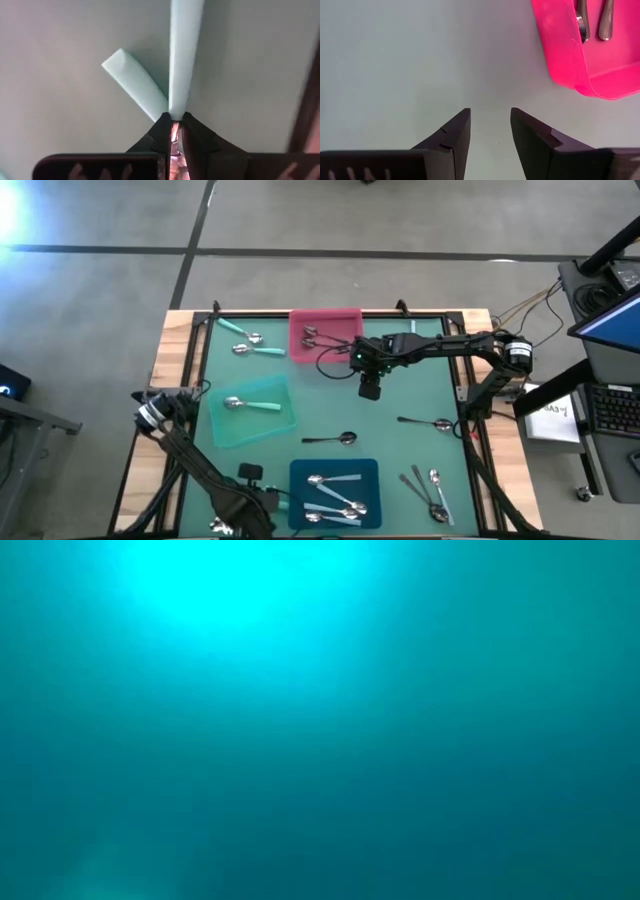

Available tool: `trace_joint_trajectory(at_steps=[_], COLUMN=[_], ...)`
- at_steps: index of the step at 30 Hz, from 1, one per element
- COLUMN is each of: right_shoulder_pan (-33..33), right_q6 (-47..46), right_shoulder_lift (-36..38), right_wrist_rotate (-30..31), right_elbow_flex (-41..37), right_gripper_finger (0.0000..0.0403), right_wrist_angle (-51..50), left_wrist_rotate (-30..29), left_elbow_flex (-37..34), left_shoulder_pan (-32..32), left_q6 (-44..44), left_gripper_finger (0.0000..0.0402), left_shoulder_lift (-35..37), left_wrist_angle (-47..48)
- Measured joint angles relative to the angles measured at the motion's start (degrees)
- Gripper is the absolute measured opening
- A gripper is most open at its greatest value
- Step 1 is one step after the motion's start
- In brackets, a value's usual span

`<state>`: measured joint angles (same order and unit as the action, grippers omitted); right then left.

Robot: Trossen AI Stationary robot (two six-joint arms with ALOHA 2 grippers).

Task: Sort silverware by color (type)
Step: Put the green spoon into the green bin

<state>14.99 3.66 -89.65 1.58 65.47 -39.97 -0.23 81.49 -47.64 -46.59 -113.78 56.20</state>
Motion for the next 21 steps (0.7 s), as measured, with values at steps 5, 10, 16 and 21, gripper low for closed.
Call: trace_joint_trajectory(at_steps=[5, 10, 16, 21], right_shoulder_pan=[0.0, 0.0, 0.0, 0.0], right_q6=[-0.1, -0.2, -0.1, -0.1], right_shoulder_lift=[0.0, 0.0, 0.0, 0.0], right_wrist_rotate=[0.0, 0.0, 0.0, 0.0], right_elbow_flex=[0.0, 0.0, 0.0, 0.0], right_gripper_finger=[0.0132, 0.0132, 0.0132, 0.0132], right_wrist_angle=[0.0, 0.1, 0.3, 0.4], left_wrist_rotate=[-0.7, -4.7, -6.0, -5.9], left_elbow_flex=[0.1, 0.2, 0.2, 0.2], left_shoulder_pan=[0.1, 1.0, 3.1, 3.9], left_q6=[-2.5, -4.1, -2.9, -0.5], left_gripper_finger=[0.0006, 0.0001, 0.0001, 0.0001], left_shoulder_lift=[4.5, 7.9, 9.5, 9.5], left_wrist_angle=[1.4, 4.8, 5.6, 1.9])
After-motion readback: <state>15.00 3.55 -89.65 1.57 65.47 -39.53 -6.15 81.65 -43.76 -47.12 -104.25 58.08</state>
